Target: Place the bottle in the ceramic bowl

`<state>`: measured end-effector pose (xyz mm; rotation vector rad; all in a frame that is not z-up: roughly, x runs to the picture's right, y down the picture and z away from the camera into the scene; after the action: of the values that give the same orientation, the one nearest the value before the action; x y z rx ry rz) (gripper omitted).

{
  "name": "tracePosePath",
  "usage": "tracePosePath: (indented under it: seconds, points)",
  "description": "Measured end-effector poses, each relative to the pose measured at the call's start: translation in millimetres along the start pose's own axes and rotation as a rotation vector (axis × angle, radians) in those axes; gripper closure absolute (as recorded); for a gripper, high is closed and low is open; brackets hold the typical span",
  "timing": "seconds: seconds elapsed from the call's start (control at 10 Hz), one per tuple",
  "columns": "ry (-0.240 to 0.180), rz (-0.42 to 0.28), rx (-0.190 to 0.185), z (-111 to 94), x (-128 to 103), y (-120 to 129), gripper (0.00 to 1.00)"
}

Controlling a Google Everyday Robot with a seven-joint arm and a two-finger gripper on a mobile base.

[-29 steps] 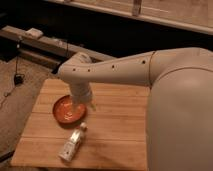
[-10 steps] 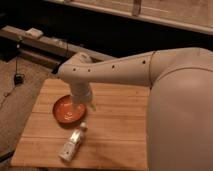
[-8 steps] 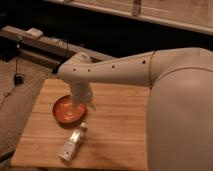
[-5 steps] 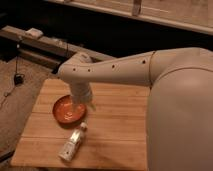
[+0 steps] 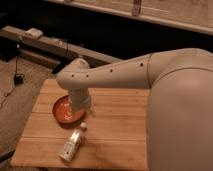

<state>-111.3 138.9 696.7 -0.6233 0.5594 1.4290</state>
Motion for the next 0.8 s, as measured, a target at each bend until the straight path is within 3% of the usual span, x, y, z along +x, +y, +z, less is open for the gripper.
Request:
tracePosePath:
  seconds: [0.4,0.8]
  points:
    - [0.021,-0.017,-0.037,16.0,16.3,15.5,0.35]
    - [0.064,-0.077,-0.064,50.4,30.2,36.3,0.35]
